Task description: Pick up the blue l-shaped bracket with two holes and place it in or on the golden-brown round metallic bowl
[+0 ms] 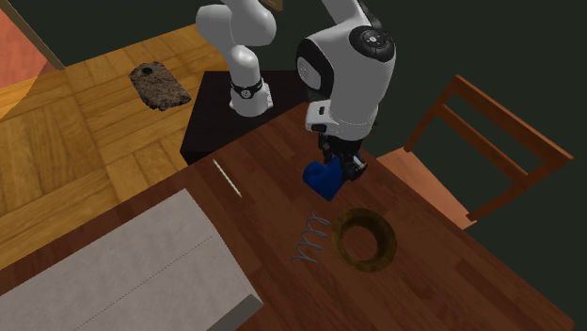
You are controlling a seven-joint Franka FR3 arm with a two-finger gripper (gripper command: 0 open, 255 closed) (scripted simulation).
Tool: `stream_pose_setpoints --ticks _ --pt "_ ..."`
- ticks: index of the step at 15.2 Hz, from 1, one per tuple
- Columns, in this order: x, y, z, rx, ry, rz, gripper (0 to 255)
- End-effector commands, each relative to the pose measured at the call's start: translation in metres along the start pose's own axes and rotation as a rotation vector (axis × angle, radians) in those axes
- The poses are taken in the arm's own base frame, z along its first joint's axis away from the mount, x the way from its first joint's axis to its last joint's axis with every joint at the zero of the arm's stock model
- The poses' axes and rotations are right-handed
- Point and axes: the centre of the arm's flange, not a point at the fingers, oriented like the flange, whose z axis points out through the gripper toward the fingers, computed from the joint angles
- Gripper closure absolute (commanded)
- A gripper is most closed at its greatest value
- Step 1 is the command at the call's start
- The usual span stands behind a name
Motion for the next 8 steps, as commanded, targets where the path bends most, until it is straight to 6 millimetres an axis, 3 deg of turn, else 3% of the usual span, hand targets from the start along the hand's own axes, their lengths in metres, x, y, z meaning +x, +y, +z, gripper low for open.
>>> stream_pose_setpoints --ticks 1,8 --pt "0.004 -0.024 0.001 0.0 0.001 0.0 255" --pt "0.019 -0.115 0.01 0.0 0.001 0.0 255"
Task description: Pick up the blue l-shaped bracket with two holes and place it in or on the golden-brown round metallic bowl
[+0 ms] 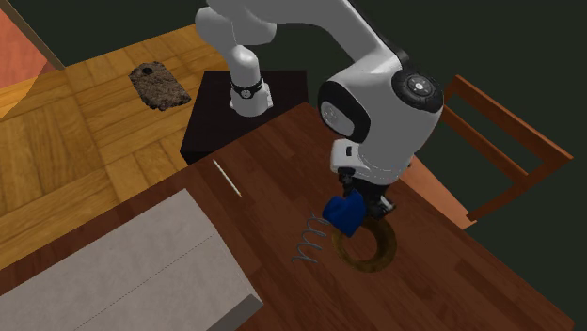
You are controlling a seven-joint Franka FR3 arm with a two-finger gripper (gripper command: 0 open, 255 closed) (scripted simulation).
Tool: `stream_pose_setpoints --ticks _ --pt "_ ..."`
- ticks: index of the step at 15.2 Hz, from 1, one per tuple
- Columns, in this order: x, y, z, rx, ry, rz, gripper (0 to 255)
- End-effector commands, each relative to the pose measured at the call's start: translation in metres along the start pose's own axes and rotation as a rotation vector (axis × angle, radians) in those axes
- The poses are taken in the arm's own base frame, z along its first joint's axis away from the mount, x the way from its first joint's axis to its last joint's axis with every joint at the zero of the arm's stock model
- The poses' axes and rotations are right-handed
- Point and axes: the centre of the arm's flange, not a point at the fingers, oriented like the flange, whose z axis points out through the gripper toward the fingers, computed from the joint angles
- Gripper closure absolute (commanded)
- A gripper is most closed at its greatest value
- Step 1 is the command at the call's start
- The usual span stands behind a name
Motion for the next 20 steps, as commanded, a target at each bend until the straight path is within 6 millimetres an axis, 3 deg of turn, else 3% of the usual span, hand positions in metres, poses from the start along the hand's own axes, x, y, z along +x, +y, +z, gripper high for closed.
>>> stream_pose_setpoints --ticks 1,4,14,20 --pt "0.003 -0.027 0.002 -0.001 0.002 0.001 255" --pt "0.008 -0.062 0.006 -0.001 0.002 0.001 255" --pt "0.008 -0.063 0.057 -0.001 0.002 0.001 255" --pt "0.008 -0.063 0.057 -0.001 0.002 0.001 255"
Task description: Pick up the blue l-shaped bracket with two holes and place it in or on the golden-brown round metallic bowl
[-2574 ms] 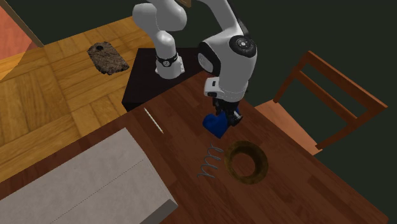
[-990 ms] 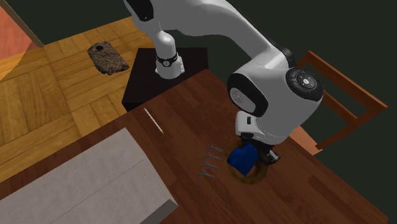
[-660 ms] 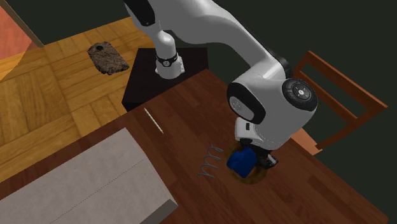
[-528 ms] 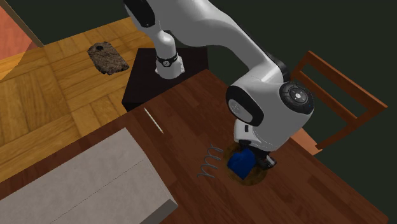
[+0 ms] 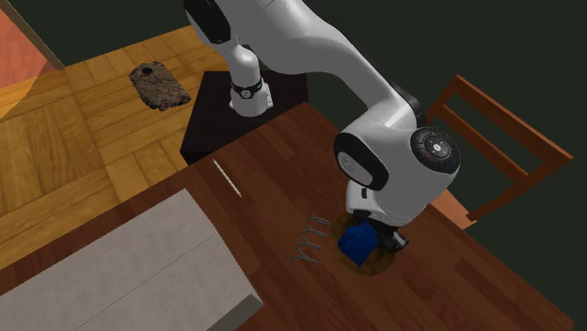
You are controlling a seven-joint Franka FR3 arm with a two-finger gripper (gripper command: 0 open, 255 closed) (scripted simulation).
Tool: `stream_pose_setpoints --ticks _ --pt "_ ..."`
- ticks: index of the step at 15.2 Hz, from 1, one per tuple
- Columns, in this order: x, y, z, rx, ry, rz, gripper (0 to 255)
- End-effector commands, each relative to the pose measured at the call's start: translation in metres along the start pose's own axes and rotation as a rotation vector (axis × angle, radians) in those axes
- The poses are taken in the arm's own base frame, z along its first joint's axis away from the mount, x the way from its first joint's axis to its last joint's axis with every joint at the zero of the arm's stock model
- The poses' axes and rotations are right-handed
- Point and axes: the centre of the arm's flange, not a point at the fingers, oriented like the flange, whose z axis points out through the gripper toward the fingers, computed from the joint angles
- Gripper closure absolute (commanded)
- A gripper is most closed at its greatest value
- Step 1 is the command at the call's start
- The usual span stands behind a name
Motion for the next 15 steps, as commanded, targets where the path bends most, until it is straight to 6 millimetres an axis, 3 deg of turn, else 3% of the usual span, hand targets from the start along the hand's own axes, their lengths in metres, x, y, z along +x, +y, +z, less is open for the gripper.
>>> stream_pose_setpoints --ticks 1,2,7,11,15 --pt "0.002 0.001 0.004 -0.006 0.001 0.002 255" --pt "0.001 0.001 0.004 -0.006 0.001 0.002 0" --pt "0.002 0.001 0.004 -0.006 0.001 0.002 0" --pt "0.002 0.0 -0.046 -0.006 0.001 0.002 0" --pt "0.002 0.0 -0.046 -0.006 0.001 0.002 0"
